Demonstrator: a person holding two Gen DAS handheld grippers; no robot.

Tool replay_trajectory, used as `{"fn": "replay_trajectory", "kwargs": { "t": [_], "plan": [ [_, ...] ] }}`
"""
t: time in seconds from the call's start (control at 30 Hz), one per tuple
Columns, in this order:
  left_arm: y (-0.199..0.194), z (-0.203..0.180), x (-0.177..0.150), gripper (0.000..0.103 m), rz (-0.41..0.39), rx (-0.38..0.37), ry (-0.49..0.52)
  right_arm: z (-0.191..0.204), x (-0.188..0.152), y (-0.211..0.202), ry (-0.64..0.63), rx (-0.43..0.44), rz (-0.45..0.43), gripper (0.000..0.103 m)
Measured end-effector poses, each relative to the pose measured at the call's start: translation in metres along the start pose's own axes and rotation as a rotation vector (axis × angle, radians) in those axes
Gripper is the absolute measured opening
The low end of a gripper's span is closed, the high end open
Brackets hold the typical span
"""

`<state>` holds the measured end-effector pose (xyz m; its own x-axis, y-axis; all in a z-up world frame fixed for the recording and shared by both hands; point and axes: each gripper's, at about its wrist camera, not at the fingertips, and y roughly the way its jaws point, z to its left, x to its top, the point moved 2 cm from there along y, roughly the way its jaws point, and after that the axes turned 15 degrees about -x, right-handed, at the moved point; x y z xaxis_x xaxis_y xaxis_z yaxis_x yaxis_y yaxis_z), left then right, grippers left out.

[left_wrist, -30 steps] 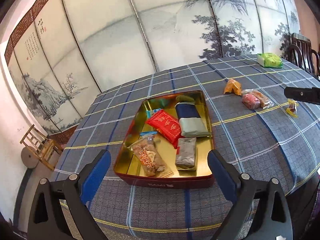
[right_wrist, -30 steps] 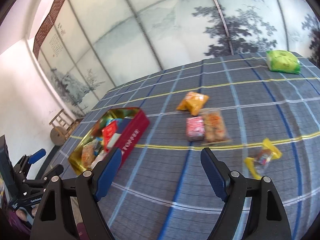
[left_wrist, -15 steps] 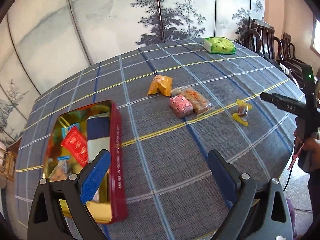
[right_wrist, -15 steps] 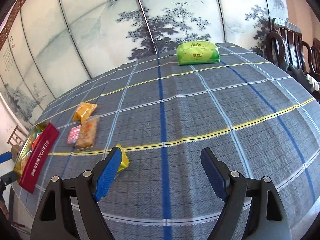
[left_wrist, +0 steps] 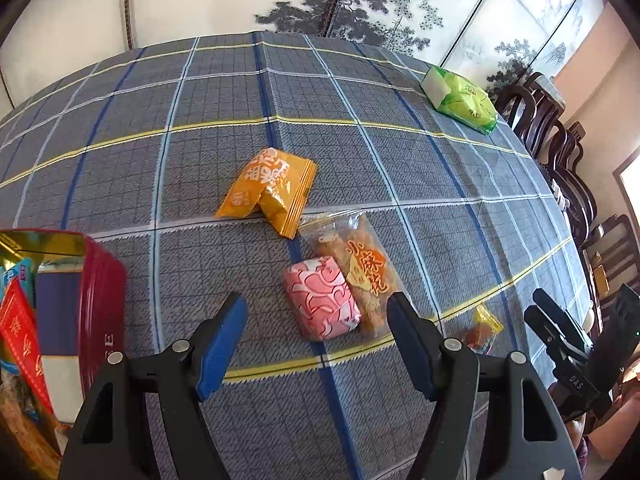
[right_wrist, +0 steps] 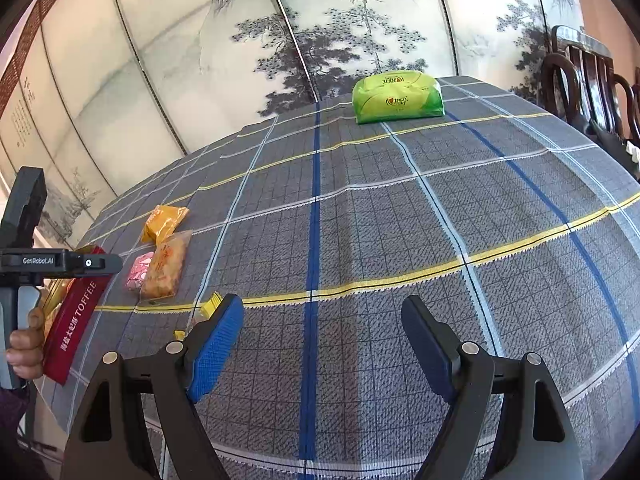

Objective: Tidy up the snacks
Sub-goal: 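Grasp the pink wrapped packet with the left tool while the right tool grasps the yellow packet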

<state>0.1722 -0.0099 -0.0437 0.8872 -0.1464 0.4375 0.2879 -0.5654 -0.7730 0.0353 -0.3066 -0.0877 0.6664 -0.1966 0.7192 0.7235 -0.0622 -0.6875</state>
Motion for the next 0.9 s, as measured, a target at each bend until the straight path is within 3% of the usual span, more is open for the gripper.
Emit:
{"fn": "replay_trajectory", "kwargs": {
  "t": [0.07, 0.17, 0.33, 0.47, 0.57, 0.67, 0.9],
  "plan": [
    [0.008, -0.001, 0.004, 0.067, 0.007, 0.015, 0.019, -0.001, 0.000, 0.001, 0.004, 0.005, 0.002, 0.081],
    [0.022, 0.004, 0.006, 0.052, 0.042, 0.033, 0.020, 0.000, -0.001, 0.002, -0.002, 0.009, 0.005, 0.081],
    [0.023, 0.022, -0.002, 0.029, 0.017, -0.079, -0.055, -0.003, -0.001, 0.004, 0.018, 0.026, 0.014, 0.081],
    [0.008, 0.017, -0.014, 0.024, 0.012, -0.050, -0.049, -0.005, -0.001, 0.005, 0.024, 0.031, 0.021, 0.081],
    [-0.009, 0.010, -0.028, 0.024, -0.005, -0.075, -0.050, -0.002, -0.002, 0.001, 0.015, 0.034, 0.016, 0.082],
    [-0.025, -0.002, -0.045, 0.024, -0.019, -0.083, -0.021, 0.007, -0.002, -0.009, 0.002, 0.122, 0.018, 0.082],
    [-0.050, -0.021, -0.075, 0.024, -0.012, -0.110, 0.012, 0.065, -0.008, -0.023, -0.236, 0.174, 0.002, 0.086]
  ]
}}
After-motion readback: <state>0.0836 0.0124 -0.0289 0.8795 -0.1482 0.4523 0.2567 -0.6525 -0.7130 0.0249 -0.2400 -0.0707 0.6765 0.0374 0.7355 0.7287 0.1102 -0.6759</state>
